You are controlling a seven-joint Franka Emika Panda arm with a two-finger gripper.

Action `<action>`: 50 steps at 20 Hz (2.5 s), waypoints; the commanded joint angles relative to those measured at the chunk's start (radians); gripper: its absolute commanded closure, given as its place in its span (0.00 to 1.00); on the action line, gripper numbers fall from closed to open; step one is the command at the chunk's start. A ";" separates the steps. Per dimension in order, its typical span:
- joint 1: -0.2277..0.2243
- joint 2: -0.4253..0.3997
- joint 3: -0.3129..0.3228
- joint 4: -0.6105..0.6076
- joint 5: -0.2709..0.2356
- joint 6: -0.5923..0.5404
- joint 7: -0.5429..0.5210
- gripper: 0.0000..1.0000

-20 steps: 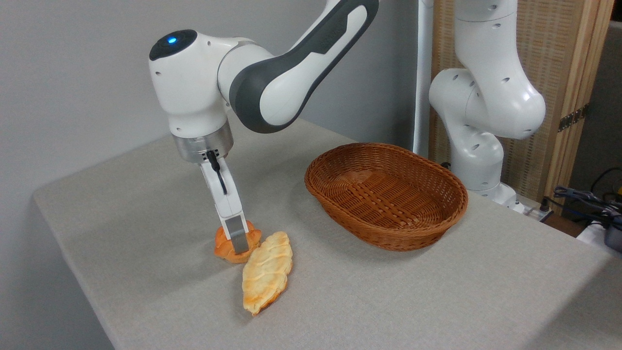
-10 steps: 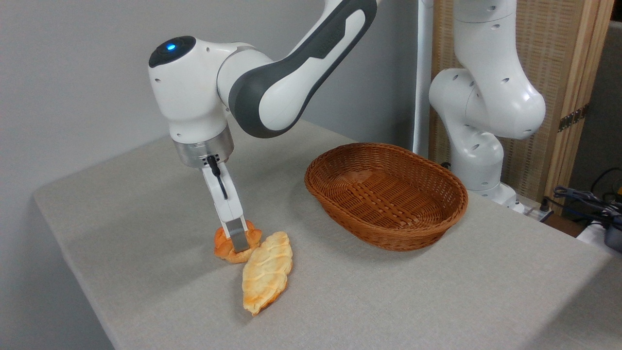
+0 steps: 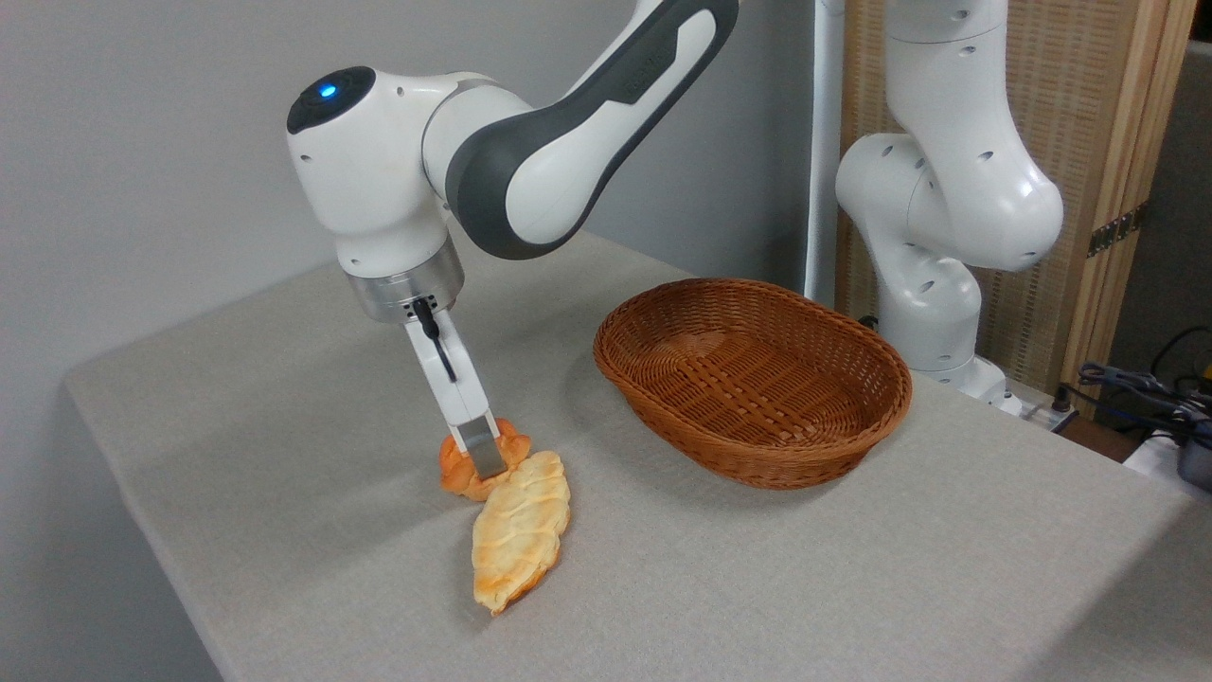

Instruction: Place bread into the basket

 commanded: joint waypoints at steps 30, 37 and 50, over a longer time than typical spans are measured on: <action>-0.449 -0.470 0.382 -0.401 0.088 -0.410 0.326 0.00; -0.448 -0.470 0.382 -0.398 0.025 -0.387 0.326 0.00; -0.324 -0.400 0.379 -0.032 -0.087 -0.387 0.176 0.00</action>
